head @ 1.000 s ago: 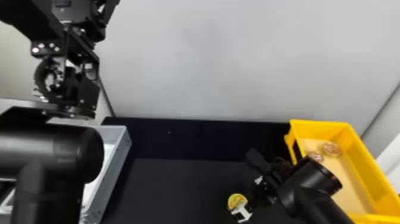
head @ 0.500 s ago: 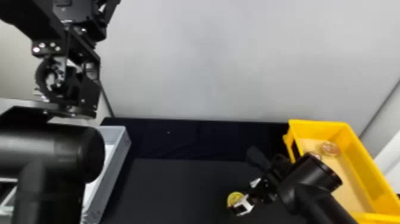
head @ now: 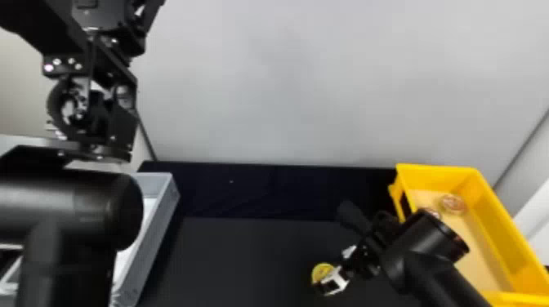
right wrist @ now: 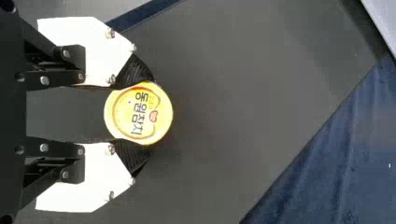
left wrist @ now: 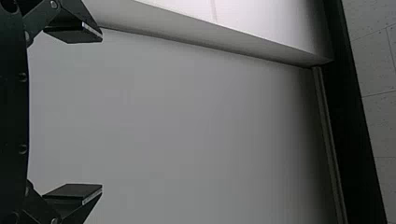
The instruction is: Pick up the round yellow can and place it in the yellow rectangular box
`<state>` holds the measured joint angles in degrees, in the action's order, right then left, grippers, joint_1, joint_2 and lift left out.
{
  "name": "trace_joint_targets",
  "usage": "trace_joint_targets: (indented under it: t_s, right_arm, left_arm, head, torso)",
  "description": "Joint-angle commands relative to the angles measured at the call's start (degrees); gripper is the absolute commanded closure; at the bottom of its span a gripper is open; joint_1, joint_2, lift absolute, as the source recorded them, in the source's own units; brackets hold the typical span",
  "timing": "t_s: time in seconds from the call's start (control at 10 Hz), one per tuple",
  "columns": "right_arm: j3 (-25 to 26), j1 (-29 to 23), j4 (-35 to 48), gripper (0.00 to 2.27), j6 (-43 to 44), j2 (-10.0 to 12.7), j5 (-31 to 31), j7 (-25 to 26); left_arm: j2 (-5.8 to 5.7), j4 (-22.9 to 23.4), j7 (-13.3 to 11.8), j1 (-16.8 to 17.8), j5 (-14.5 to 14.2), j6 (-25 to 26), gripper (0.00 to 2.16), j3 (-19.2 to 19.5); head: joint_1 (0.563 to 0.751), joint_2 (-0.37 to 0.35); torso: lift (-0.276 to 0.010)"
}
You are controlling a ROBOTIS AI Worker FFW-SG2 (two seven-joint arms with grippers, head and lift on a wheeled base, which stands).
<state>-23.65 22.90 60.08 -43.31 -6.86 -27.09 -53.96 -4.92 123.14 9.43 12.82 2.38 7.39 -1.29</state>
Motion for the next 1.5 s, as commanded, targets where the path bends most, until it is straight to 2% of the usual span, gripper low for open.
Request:
trace_joint_targets:
  t_s: [0.0,0.5,0.9,1.4]
  right_arm:
    - [0.17,-0.40,2.23,0.79,-1.27,0.00,-1.31,-1.61]
    - [4.83,-1.28,18.32,0.79,-8.13,-1.67,-8.26,-6.63]
    - [13.80,0.92,25.52,0.79,-9.98,-5.71,-13.89,-7.42]
    - [24.79,0.92,28.16,0.79,-10.68,-10.72,-17.76,-7.42]
  left_arm:
    - [-0.26,0.17,-0.02,-0.25,-0.19,0.08,0.14,0.32]
    - [-1.06,0.96,-0.28,-0.51,-0.36,0.96,0.14,0.94]
    - [-1.23,1.40,-0.63,-0.34,-0.36,1.84,0.14,0.85]
    - [-1.41,2.19,-0.81,0.10,-0.01,2.98,0.14,0.94]
  head:
    - [0.663,0.054]
    - [0.663,0.054]
    - [0.663,0.054]
    - [0.663,0.054]
  torso:
    - [-0.005]
    - [-0.005]
    - [-0.005]
    - [-0.005]
